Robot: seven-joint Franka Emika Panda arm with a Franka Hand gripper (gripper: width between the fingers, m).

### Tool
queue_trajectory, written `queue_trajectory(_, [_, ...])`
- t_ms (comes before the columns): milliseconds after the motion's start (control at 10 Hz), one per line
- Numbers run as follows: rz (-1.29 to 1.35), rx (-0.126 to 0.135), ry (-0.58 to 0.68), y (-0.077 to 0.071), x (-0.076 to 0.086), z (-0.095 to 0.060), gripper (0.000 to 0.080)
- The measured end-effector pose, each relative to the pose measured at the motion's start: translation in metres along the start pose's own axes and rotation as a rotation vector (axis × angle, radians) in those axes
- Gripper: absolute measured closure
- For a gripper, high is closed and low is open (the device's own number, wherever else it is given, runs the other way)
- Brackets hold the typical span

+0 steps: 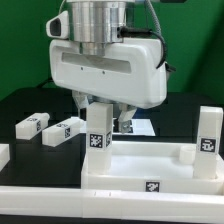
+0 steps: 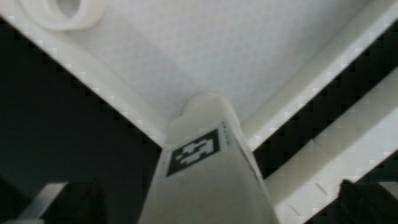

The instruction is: Assemble desk

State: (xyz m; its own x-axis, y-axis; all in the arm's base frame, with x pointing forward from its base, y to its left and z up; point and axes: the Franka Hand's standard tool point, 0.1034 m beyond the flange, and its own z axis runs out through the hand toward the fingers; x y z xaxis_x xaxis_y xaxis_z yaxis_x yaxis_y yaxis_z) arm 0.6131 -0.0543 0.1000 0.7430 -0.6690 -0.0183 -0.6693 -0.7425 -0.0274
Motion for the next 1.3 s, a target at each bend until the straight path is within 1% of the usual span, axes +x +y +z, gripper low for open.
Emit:
queue_trajectory(300, [-0.306, 0.005, 0.010, -0.0009, 0.0024, -0.0026, 0.0150])
queue_trajectory(600, [-0.510, 0.003, 0.012, -0.0001, 0.0031, -0.0022, 0.0150])
queue_trajectory(700, [-0.517, 0.004, 0.012, -0.0001, 0.0031, -0.0020, 0.0180])
queue_trajectory(900, [-0.516, 0.004, 0.011, 0.0000, 0.0030, -0.0017, 0.0452])
queue_trajectory(1000, [-0.515, 0.003, 0.012, 0.0007, 0.0034, -0.0017, 0.0452])
queue_trajectory(1100, [-0.515, 0.003, 0.011, 0.0006, 0.0034, -0.0016, 0.0511])
queue_trajectory(1300, [-0.497, 0.004, 0.011, 0.0007, 0.0035, -0.0016, 0.0511])
